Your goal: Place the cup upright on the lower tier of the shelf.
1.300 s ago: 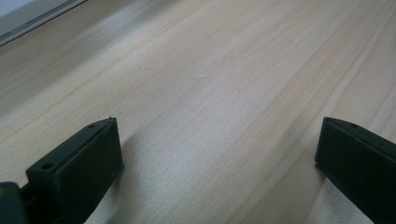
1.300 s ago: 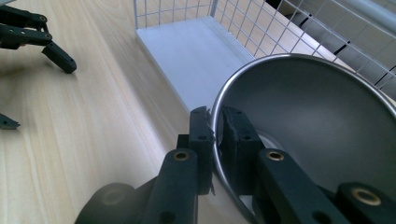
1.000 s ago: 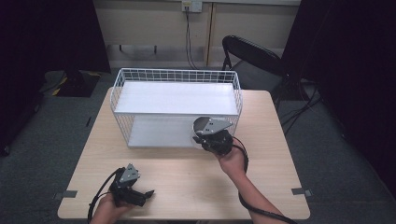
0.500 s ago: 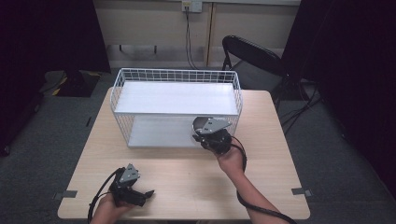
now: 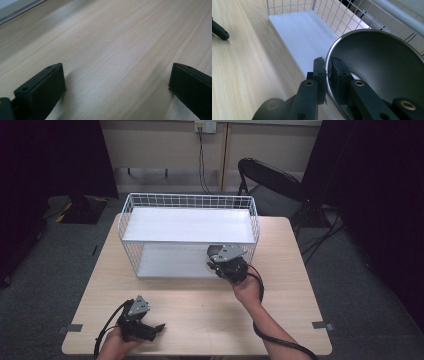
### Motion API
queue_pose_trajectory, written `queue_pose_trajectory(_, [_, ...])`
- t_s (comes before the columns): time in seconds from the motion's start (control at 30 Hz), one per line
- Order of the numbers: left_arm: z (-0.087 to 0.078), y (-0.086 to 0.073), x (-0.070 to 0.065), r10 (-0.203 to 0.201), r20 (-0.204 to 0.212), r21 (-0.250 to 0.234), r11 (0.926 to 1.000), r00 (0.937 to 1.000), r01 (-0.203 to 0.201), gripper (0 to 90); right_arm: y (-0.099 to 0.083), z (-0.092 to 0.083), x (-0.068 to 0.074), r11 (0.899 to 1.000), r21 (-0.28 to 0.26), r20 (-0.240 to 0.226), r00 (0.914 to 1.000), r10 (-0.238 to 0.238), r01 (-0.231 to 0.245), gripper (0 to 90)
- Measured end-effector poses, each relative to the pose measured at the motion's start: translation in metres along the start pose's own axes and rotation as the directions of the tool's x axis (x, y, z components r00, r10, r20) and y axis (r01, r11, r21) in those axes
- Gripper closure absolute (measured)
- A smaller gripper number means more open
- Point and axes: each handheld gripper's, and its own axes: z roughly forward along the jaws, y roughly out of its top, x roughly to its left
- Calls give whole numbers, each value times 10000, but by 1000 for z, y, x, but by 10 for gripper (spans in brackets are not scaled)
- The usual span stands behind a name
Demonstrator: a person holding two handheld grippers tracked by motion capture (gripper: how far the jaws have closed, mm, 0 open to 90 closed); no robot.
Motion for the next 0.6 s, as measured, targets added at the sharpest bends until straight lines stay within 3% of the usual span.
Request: queue_pose_trajectory(0.6, [0,0,0,2,3,0,10000,10000,-2,0,-1,6,1,9998,88,40,9998,-174,173,824])
